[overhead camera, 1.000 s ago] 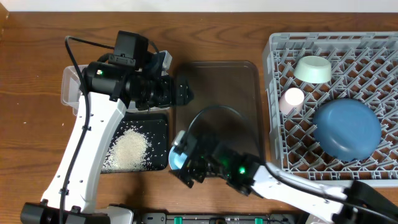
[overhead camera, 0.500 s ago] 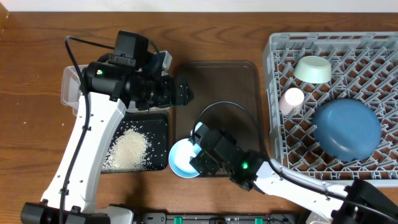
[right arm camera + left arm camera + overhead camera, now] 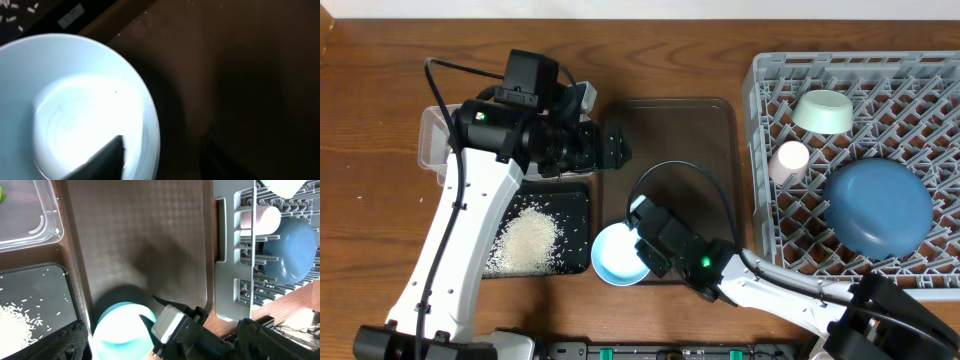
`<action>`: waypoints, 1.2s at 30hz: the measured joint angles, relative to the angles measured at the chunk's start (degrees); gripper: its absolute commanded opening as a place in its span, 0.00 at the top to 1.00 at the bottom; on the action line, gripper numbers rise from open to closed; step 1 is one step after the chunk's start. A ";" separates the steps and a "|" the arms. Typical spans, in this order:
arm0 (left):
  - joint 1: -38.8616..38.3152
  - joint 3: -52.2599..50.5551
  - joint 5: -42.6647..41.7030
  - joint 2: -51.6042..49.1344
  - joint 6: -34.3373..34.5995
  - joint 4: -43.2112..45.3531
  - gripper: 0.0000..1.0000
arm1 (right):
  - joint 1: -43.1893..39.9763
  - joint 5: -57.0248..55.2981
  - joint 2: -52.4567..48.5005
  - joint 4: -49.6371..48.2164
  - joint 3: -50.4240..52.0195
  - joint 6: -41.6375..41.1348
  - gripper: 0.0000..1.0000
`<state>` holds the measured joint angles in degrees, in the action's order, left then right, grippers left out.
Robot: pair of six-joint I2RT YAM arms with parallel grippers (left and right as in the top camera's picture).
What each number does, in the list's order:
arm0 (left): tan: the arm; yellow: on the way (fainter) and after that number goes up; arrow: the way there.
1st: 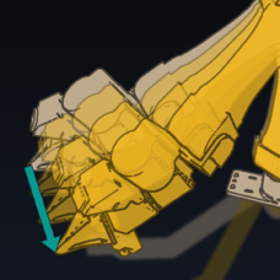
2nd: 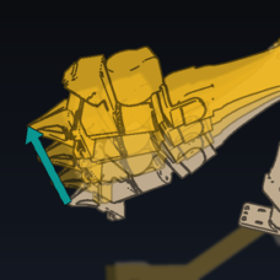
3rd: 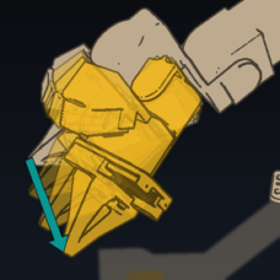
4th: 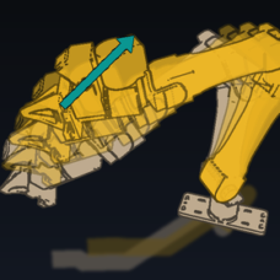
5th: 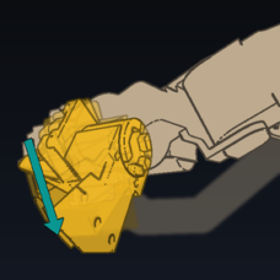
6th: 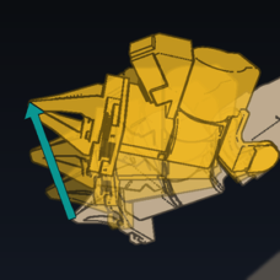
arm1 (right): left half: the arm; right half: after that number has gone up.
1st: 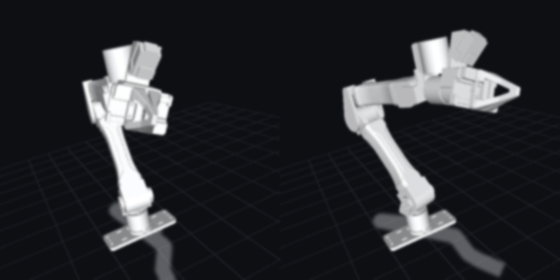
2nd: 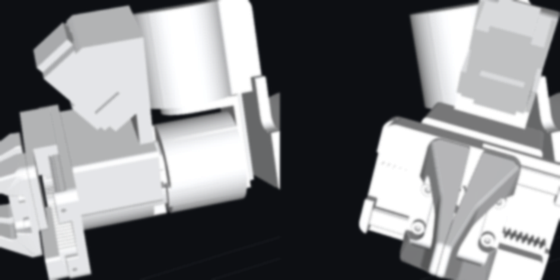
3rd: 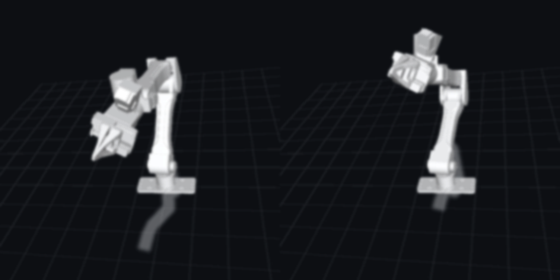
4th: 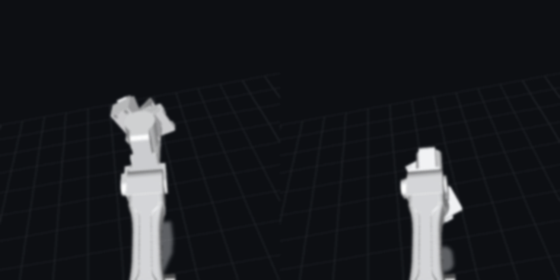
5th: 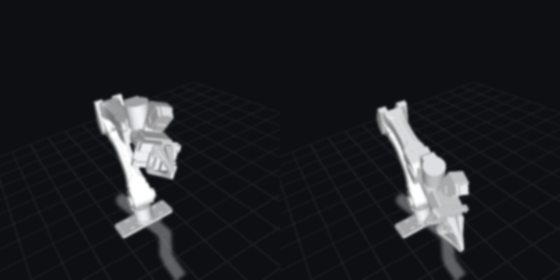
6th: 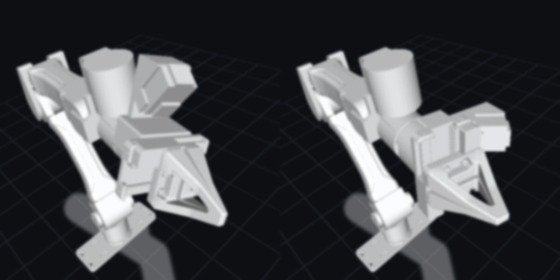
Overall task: Sort waste into correct bins and load items into the dishwasher rack
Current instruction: 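Grasp the rim of the light-blue bowl with the right gripper, then lift the light-blue bowl and carry it right into the rack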
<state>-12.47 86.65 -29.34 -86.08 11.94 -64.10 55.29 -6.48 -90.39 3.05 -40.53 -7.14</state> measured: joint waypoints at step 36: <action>0.00 -0.02 0.00 0.00 0.00 -0.02 0.02 | -43.95 -42.60 22.88 -28.04 0.04 28.70 0.99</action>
<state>-12.47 86.63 -29.34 -86.08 11.94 -64.12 11.33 -49.08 -67.51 -24.99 -40.49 21.56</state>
